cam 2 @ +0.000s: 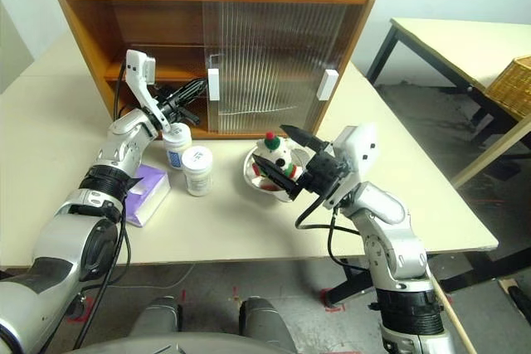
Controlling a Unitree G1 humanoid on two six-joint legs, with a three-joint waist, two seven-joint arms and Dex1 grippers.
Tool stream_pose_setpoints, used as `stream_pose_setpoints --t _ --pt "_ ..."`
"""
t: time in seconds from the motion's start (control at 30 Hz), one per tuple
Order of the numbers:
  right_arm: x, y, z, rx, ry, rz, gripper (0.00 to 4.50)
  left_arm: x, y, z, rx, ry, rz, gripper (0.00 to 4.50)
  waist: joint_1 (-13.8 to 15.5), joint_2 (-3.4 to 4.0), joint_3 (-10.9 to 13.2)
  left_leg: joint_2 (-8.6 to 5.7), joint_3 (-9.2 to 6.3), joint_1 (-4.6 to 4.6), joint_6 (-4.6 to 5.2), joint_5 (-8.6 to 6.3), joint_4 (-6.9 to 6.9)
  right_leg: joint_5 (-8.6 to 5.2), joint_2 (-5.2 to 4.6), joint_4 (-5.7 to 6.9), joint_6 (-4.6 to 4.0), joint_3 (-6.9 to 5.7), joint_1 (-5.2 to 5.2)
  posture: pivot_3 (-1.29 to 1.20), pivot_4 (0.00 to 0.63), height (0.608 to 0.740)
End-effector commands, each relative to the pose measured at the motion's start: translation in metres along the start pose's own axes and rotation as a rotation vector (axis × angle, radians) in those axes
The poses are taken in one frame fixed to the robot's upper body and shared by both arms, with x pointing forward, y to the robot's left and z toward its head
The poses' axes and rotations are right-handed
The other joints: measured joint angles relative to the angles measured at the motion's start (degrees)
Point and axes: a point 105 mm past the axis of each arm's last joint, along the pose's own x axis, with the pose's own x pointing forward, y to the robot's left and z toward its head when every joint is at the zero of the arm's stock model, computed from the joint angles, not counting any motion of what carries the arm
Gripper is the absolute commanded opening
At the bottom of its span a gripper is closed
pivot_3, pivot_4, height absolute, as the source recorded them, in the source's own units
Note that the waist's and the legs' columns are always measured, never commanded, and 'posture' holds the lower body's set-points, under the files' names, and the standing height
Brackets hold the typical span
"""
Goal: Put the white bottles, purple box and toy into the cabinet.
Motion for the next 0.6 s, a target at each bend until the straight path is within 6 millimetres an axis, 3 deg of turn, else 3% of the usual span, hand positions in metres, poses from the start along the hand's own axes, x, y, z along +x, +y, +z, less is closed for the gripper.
stream_pose_setpoints --t 0.03,0.2,0.43,0.6 --pt "0.0 0.0 0.008 0.005 -0.036 -0.004 4.5 0.001 0.003 0.004 0.022 0.002 -0.005 0.02 -0.1 0.0 0.0 0.0 0.0 0.0 0.0 0.0 0.01 0.0 0.0 0.0 0.0 0.0 0.0 0.0 0.037 0.74" --pt "0.003 0.0 0.01 0.008 -0.056 -0.003 4.5 -0.003 0.012 0.02 0.034 -0.043 0.018 0.02 -0.48 0.0 0.0 0.0 0.0 0.02 0.0 0.0 0.02 0.0 0.0 0.0 0.0 0.0 0.03 0.01 0.039 0.74" --pt "0.005 -0.002 0.011 0.014 -0.071 0.001 4.5 -0.019 0.027 0.057 0.049 -0.131 0.029 0.02 -0.59 0.0 0.0 0.0 0.0 0.01 0.0 -0.01 0.01 0.0 0.03 0.0 0.0 0.0 0.02 0.03 0.042 0.74" --pt "0.007 -0.001 0.01 0.022 -0.072 0.012 4.5 -0.052 0.027 0.074 0.079 -0.1 -0.062 0.02 -0.77 0.01 0.0 0.0 0.0 0.01 0.01 -0.07 0.0 -0.01 0.06 0.0 0.02 -0.01 0.0 0.06 0.049 0.74"
